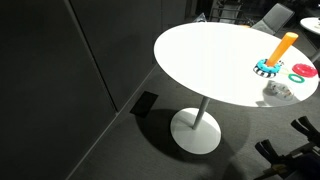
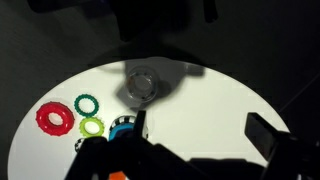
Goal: Pick up the red ring and put it on the ring holder
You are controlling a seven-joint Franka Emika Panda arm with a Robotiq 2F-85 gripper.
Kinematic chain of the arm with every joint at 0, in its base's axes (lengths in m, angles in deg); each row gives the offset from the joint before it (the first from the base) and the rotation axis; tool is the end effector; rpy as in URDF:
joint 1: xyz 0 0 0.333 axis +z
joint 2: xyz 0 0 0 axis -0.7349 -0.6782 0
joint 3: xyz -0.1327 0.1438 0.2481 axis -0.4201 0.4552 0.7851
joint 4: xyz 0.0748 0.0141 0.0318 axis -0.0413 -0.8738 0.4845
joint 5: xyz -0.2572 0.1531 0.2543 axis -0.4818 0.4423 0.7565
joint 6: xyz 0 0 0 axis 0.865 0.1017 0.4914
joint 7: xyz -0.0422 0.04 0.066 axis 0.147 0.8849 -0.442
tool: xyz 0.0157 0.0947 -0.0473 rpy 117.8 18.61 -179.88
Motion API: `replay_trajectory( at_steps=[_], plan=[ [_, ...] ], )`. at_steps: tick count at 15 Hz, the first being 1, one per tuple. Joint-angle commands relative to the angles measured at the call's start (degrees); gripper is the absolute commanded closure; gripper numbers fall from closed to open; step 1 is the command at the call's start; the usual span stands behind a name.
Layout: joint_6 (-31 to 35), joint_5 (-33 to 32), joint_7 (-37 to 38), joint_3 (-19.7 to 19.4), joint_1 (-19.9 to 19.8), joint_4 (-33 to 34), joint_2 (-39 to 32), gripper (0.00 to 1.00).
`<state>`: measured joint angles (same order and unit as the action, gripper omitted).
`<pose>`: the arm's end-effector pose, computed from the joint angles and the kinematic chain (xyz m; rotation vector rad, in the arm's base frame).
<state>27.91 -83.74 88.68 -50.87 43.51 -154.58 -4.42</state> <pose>0.3606 -0.0204 0.4356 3.1082 -0.3879 0.0108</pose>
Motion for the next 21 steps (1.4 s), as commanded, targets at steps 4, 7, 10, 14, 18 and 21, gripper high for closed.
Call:
replay_trajectory(
  at_steps=[4, 7, 10, 14, 18, 21],
  plan=[
    [-0.1, -0.8, -7.1, -4.9, -2.3, 3.8, -7.6, 0.0],
    [0.4, -1.3, -8.7, -6.6, -3.8, 4.9, -10.7, 0.0],
    [2.0, -2.2, -9.2, -8.3, -5.6, 5.8, -13.7, 0.0],
    [4.7, -2.9, -8.9, -10.5, -7.8, 7.3, -17.9, 0.0],
    [7.6, -2.5, -8.5, -12.6, -9.7, 9.2, -22.4, 0.0],
    [9.8, -2.4, -8.2, -14.2, -10.9, 11.0, -25.8, 0.0]
  ],
)
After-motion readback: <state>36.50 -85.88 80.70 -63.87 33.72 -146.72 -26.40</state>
